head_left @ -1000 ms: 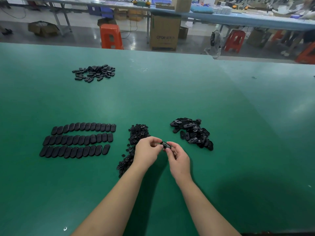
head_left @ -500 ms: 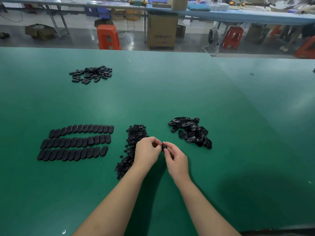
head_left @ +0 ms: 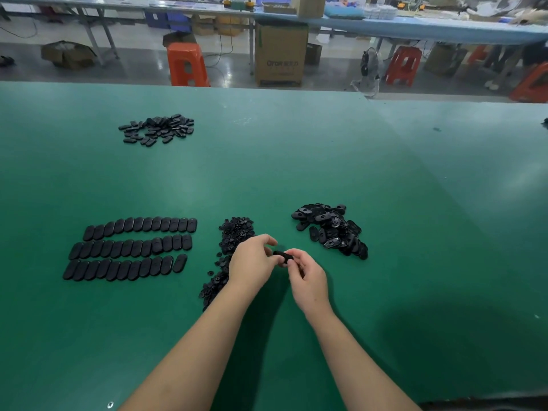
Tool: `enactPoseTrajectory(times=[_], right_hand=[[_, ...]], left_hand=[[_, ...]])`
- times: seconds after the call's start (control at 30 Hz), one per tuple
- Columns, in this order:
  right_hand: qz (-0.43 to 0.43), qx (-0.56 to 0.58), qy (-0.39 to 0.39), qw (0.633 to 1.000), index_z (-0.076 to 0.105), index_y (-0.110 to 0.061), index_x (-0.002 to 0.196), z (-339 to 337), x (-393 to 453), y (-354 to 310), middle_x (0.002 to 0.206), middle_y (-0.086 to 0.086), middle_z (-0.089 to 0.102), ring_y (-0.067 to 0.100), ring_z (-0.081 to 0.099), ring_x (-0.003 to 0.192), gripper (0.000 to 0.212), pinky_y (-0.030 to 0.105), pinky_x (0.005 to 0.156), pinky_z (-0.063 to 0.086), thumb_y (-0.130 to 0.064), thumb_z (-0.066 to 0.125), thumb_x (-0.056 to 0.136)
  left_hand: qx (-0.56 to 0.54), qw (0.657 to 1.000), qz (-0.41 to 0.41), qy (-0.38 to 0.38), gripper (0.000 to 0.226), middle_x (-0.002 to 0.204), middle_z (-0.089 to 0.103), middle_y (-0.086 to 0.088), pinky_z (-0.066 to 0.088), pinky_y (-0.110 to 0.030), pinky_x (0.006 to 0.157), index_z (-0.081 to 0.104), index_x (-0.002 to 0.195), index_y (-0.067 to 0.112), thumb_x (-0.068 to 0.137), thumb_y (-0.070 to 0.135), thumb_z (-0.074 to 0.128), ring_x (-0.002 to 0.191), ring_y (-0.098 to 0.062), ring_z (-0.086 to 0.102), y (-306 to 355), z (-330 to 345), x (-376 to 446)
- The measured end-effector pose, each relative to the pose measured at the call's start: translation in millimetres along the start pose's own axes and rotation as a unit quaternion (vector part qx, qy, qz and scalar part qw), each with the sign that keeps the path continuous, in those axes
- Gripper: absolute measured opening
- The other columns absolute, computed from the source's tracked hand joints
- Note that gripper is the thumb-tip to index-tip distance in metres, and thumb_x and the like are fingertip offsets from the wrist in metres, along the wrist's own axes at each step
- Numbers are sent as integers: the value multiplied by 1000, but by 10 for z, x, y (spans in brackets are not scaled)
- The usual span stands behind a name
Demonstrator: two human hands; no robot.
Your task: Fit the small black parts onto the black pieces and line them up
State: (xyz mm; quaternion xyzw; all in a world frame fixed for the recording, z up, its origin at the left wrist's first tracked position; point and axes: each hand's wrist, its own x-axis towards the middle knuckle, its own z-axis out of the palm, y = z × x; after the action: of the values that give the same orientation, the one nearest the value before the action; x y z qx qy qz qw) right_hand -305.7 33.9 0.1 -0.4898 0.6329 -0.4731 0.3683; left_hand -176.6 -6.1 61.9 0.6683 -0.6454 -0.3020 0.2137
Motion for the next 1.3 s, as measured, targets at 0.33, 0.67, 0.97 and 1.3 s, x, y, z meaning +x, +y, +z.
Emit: enactPoseTrajectory(times=[0.33, 0.67, 0.97, 1.3], right_hand=[[4, 11, -1, 1000, 71, -21, 104, -4, -9, -29, 90, -9, 75, 6, 70, 85, 12, 28, 81, 57, -14, 63, 99], [4, 10, 2, 1000, 71, -24, 101, -15, -13, -47, 89, -10, 75, 2, 67, 80, 15, 22, 77, 54, -12, 62, 99], [4, 24, 14, 1000, 72, -26, 96, -38, -18, -76, 82, -12, 73, -1, 65, 75, 18, 16, 71, 50, -11, 63, 97], [-12, 27, 34, 999, 66, -34, 94, -26, -11, -51, 87, -15, 71, 10, 65, 79, 21, 27, 74, 53, -14, 63, 98]], left_hand=[[-115, 992, -2, -47, 8, 56, 64, 10, 43, -19, 53, 74, 81, 20, 88, 18, 74, 42, -2, 53, -111, 20, -29], [-83, 996, -3, -15, 5, 72, 68, 8, 42, -18, 56, 72, 81, 20, 86, 21, 73, 58, -5, 57, -70, 87, -61], [-56, 998, 8, 36, 5, 77, 68, 10, 39, -9, 59, 71, 84, 18, 85, 22, 71, 71, -3, 60, -19, 198, -126], [-27, 994, 104, 36, 10, 83, 67, 11, 40, -10, 65, 73, 97, 18, 93, 16, 64, 71, -1, 56, -57, 206, -121]])
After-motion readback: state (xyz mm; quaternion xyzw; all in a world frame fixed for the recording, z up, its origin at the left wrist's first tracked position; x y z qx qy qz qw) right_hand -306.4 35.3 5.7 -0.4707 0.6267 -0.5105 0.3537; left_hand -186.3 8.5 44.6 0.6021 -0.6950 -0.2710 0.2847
